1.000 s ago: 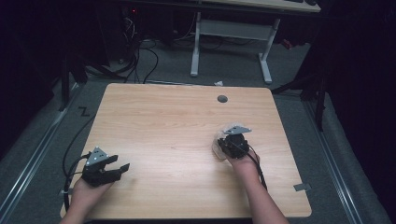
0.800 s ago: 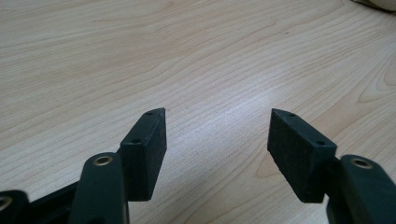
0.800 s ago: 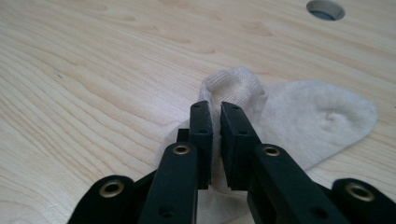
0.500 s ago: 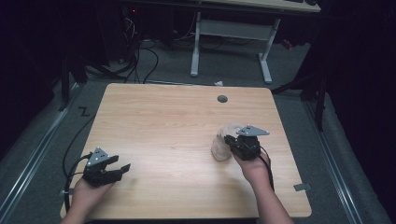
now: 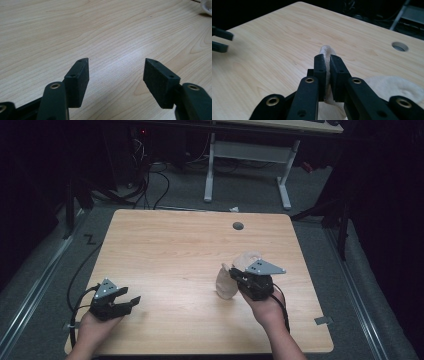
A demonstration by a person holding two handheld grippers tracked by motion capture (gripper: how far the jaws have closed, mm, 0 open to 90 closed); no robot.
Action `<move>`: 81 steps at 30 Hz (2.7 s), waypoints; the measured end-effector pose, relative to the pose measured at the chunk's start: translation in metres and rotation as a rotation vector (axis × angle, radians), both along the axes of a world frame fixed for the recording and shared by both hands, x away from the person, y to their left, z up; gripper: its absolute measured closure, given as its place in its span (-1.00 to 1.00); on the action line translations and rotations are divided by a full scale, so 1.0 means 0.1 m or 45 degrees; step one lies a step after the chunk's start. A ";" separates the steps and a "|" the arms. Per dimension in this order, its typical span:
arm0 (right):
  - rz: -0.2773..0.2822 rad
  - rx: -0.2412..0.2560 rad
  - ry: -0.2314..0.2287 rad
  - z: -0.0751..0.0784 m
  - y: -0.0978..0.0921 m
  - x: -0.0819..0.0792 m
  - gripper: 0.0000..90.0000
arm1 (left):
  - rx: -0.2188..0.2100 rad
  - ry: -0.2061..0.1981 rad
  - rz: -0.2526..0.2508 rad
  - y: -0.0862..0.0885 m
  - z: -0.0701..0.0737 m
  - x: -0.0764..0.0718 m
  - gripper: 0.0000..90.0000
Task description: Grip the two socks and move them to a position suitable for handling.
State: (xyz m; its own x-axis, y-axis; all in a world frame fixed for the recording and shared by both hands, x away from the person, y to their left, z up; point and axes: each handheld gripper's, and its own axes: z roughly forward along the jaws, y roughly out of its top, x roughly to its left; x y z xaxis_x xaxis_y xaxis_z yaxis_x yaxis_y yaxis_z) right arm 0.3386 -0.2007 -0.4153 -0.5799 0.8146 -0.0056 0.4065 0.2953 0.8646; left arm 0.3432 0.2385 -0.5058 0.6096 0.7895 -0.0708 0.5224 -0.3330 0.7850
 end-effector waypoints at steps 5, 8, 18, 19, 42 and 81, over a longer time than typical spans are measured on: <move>0.084 -0.011 -0.024 0.04 0.23 -0.08 0.87 | -0.001 0.001 0.001 0.00 0.00 0.00 -0.16; 0.135 -0.002 -0.031 0.04 0.39 -0.12 0.87 | -0.001 0.001 -0.001 -0.01 0.00 0.00 -0.16; 0.308 0.031 -0.014 -0.07 0.97 -0.13 0.87 | -0.007 0.008 -0.012 -0.03 -0.01 -0.01 -0.16; 0.314 0.034 -0.006 -0.09 1.00 -0.13 0.87 | -0.010 0.010 -0.015 -0.03 -0.01 -0.01 -0.15; 0.209 0.078 0.156 -0.70 0.75 0.01 0.87 | -0.007 -0.007 -0.303 -1.20 0.10 -0.28 0.94; 0.105 -0.140 0.226 -0.99 0.46 -0.12 0.87 | 0.203 0.003 -0.288 -1.15 -0.16 -0.18 0.75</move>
